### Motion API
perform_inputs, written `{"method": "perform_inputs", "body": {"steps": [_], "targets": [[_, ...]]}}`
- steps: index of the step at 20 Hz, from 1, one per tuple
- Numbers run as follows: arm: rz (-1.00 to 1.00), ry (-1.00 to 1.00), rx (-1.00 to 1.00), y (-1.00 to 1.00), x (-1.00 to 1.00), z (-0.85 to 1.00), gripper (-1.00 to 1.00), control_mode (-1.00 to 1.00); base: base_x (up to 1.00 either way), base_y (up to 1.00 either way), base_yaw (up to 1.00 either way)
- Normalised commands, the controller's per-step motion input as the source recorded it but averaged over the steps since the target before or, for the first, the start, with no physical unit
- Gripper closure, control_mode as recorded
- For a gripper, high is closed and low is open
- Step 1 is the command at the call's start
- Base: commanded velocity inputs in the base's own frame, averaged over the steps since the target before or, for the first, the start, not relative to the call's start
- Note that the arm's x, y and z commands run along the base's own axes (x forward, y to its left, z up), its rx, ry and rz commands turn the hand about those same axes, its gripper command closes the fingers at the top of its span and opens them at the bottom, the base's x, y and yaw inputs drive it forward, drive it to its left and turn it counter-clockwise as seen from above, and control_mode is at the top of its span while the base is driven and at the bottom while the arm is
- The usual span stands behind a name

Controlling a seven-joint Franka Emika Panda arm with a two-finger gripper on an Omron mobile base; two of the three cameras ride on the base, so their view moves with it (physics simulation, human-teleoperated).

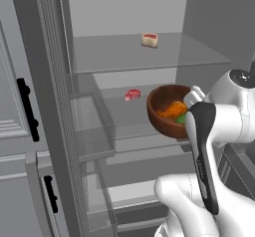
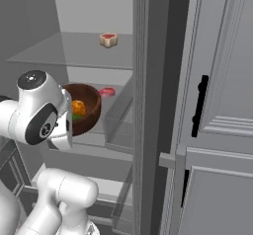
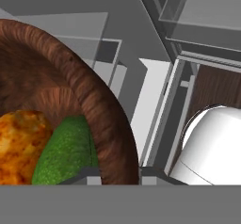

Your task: Pick the chicken drumstick and avocado from their plates and place them in the bowl. Then put the bowl in the fridge.

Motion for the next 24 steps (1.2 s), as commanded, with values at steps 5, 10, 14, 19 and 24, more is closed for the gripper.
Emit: {"method": "perform_inputs", "body": {"steps": [5,10,14,19,24], "targets": [[0.0,-0.06,0.0,0.0,0.0,-0.15,1.0,-1.0,0.0,0.0,0.0],[0.0,-0.04,0.01,0.0,0.16,-0.55,1.0,-1.0,0.0,0.0,0.0],[0.0,0.03,0.0,0.0,0.88,-0.16,1.0,-1.0,0.0,0.0,0.0],[-0.02,0.03,0.0,0.0,0.96,-0.06,1.0,-1.0,0.0,0.0,0.0],[0.0,0.01,0.0,0.0,0.62,-0.4,1.0,-1.0,0.0,0.0,0.0]]}}
